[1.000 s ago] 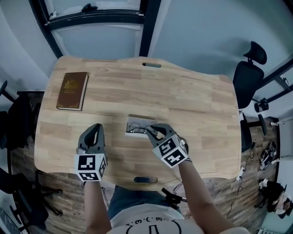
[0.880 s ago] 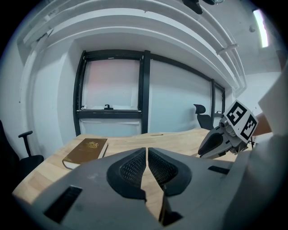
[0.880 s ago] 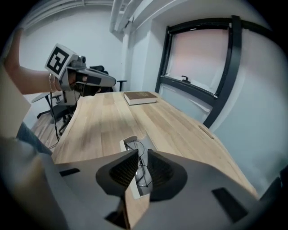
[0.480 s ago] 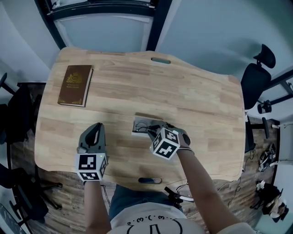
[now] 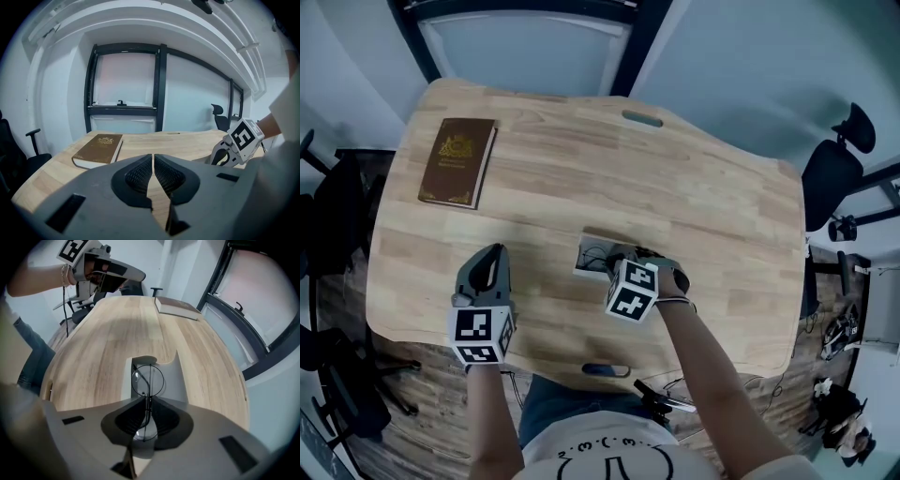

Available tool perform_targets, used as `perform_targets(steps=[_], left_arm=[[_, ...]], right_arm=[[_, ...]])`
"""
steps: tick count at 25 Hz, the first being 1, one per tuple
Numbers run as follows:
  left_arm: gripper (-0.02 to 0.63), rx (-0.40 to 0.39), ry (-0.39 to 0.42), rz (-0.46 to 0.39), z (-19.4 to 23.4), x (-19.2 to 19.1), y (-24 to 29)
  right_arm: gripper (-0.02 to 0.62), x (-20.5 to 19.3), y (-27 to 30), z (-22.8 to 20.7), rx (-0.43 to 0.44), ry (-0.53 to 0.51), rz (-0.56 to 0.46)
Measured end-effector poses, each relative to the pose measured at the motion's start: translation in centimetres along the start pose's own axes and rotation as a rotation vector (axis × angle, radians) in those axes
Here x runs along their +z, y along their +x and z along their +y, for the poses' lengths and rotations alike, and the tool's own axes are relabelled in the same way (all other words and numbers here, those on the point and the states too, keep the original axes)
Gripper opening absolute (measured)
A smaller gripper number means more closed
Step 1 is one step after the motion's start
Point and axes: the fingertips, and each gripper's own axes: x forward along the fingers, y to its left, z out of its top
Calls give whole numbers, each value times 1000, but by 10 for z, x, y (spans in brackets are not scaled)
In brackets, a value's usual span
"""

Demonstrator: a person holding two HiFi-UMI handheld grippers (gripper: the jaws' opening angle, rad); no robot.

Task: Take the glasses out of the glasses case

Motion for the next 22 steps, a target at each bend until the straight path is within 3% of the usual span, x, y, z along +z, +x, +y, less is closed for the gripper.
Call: perform_targets(steps=[8, 22], left_arm=[[26, 7, -8, -3, 1, 0, 0], [26, 5, 23, -53, -4, 23, -12]], right_arm=[[64, 0, 1, -3, 28, 59, -17], [58, 16, -41, -17, -128, 38, -109]])
